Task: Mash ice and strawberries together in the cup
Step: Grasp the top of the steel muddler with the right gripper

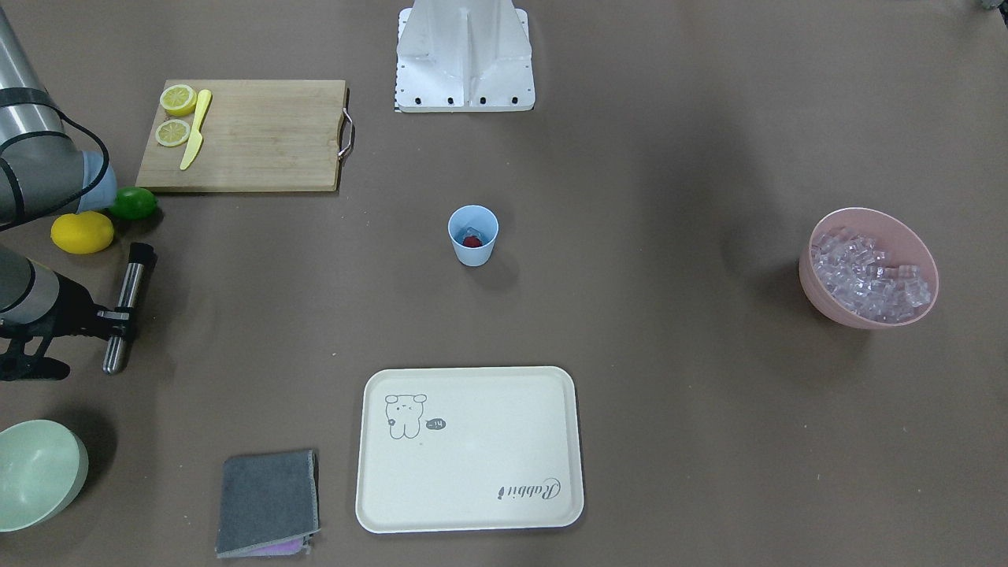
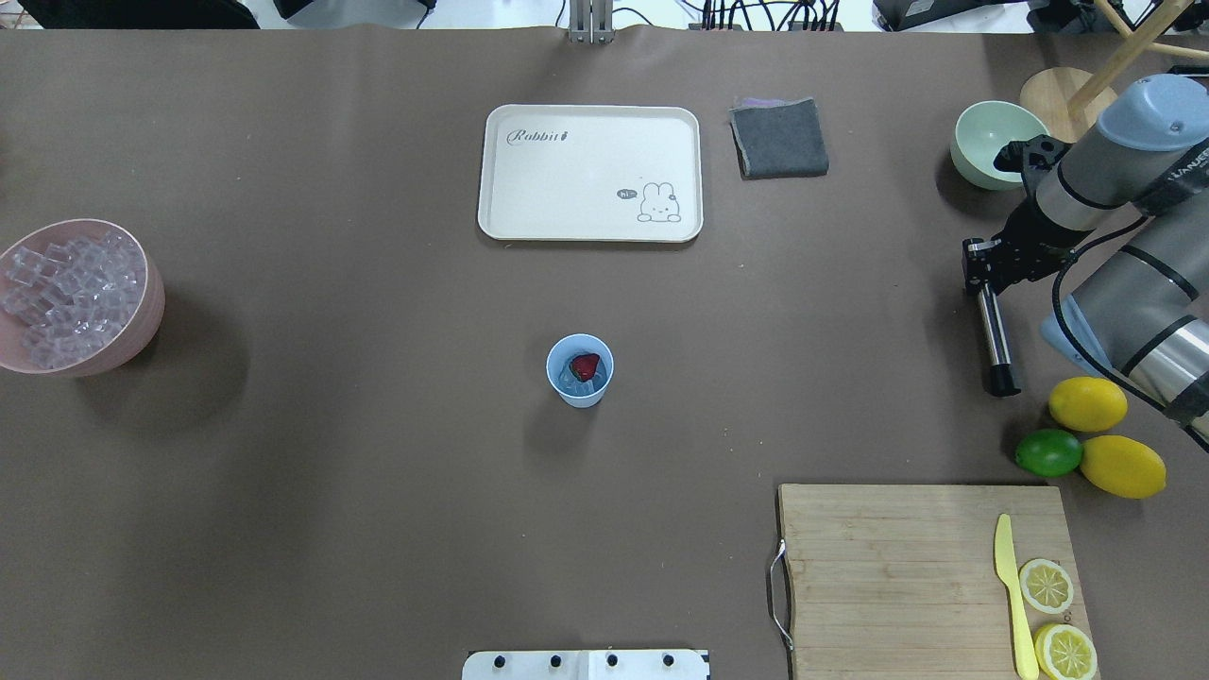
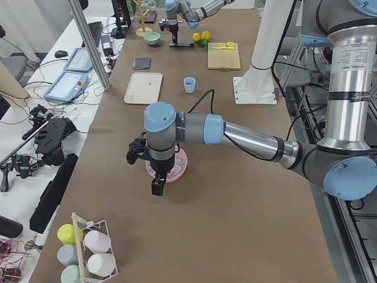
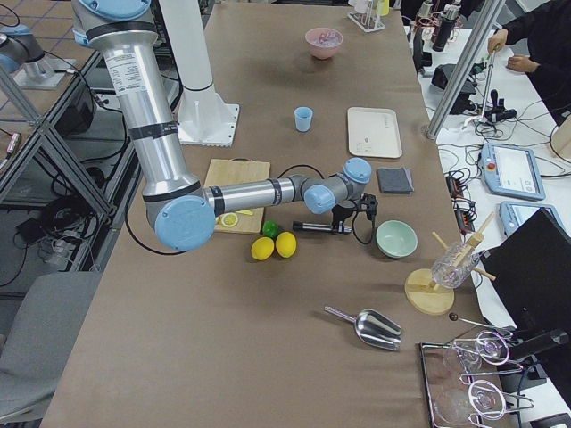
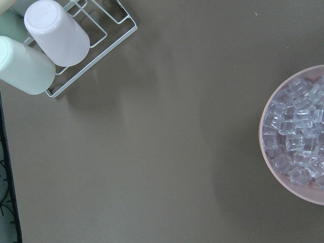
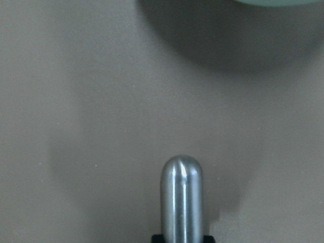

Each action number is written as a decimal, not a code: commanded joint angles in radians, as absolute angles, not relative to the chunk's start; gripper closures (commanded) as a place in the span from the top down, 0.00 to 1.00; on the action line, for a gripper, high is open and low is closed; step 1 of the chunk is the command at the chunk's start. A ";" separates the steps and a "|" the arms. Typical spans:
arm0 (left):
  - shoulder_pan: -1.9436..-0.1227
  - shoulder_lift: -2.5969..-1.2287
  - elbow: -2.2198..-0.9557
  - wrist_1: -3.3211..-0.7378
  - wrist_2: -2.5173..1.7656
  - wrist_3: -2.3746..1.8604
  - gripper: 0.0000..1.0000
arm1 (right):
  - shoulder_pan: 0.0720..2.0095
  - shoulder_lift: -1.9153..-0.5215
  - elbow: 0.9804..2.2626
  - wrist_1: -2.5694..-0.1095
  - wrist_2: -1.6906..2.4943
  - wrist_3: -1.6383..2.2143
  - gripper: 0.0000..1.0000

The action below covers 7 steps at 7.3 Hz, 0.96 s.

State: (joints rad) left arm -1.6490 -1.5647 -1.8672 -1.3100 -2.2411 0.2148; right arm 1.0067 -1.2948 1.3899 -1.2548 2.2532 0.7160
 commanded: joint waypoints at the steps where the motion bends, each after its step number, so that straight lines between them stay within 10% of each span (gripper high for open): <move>1: -1.649 -1.565 -1.868 -1.310 -2.241 0.215 0.97 | 1.006 -1.295 1.394 -1.255 2.258 0.716 0.00; 7: -1.666 -1.526 -1.893 -1.312 -2.243 0.218 0.97 | 1.000 -1.256 1.656 -1.259 2.261 0.721 0.00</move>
